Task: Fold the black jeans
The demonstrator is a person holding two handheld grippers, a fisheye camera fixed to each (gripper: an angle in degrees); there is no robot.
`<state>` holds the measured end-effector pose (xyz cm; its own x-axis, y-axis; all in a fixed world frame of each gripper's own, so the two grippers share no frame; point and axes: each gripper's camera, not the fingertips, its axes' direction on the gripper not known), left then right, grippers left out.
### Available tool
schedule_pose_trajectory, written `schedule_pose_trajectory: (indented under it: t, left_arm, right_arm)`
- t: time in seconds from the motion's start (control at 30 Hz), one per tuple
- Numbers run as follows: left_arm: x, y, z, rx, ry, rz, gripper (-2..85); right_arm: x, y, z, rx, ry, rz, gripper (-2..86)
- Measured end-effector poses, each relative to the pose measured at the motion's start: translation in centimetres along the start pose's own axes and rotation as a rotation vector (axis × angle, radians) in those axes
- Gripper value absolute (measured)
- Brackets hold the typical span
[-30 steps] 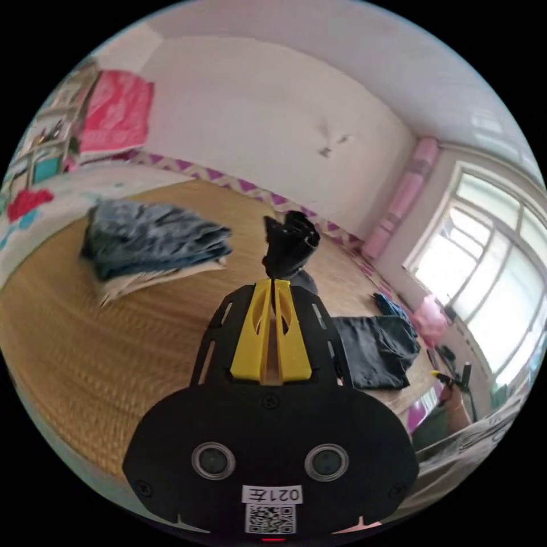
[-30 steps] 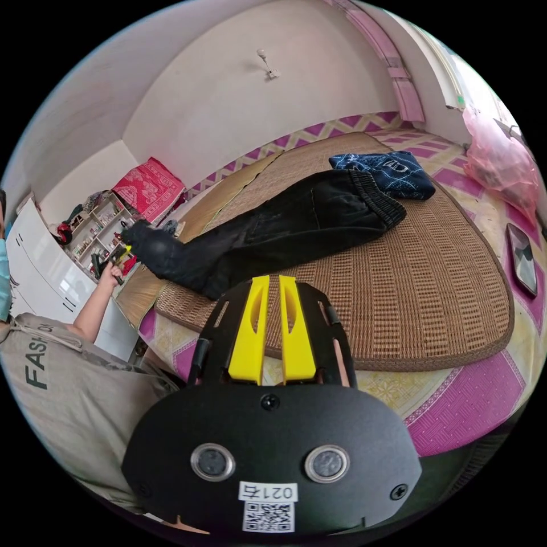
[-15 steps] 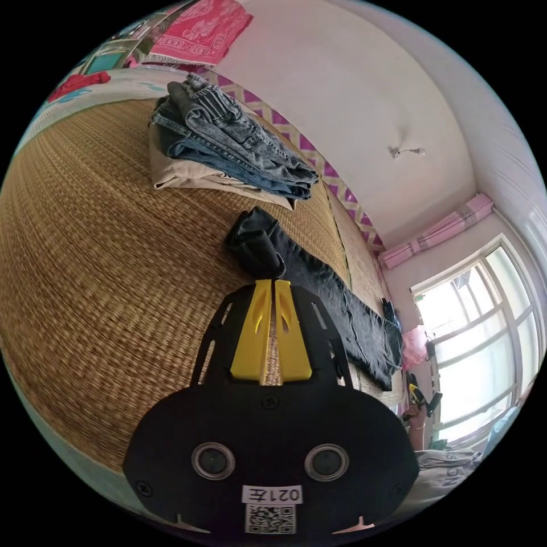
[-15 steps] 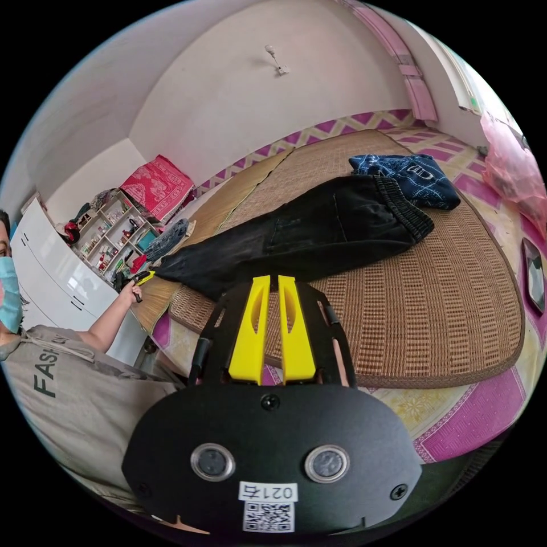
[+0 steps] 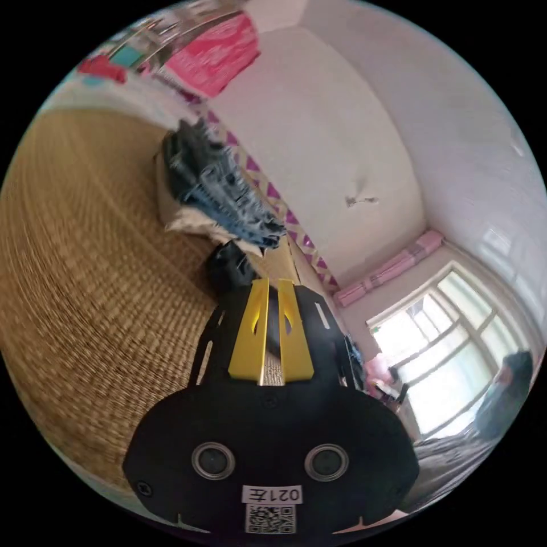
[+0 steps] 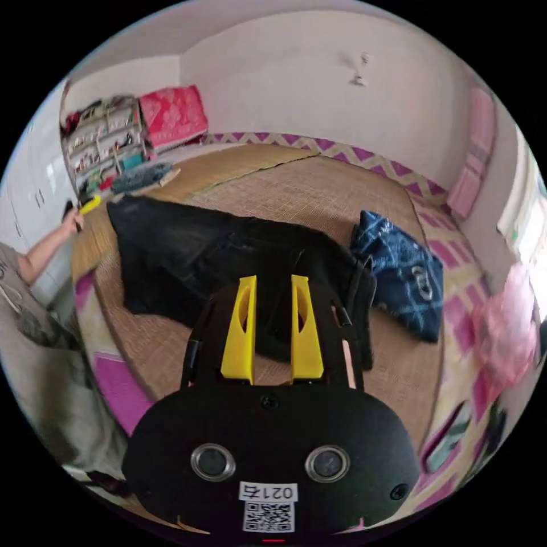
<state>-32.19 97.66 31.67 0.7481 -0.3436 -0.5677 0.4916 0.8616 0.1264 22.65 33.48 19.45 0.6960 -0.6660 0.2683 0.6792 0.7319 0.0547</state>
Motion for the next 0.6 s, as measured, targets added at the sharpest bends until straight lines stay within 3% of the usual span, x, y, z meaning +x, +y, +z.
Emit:
schedule_pose_trajectory:
  t: [0.13, 0.3, 0.5, 0.6]
  left_arm:
    - [7.6, -1.8, 5.0, -0.149, -0.035, 0.264, 2.8]
    - [16.2, -4.9, 18.7, -0.449, -0.105, 0.573, 4.8]
    - [19.2, -7.8, 31.0, -0.652, -0.121, 0.741, 8.0]
    - [19.4, -9.2, 35.1, -0.716, -0.131, 0.758, 9.2]
  right_arm:
    - [6.1, -9.8, 4.9, -0.080, -0.003, -0.200, 13.2]
    - [11.9, -18.0, 10.1, -0.226, -0.121, -0.314, 13.1]
    - [16.0, -22.9, 13.2, -0.391, -0.310, -0.396, 7.8]
    - [18.1, -24.1, 12.1, -0.358, -0.331, -0.412, 2.9]
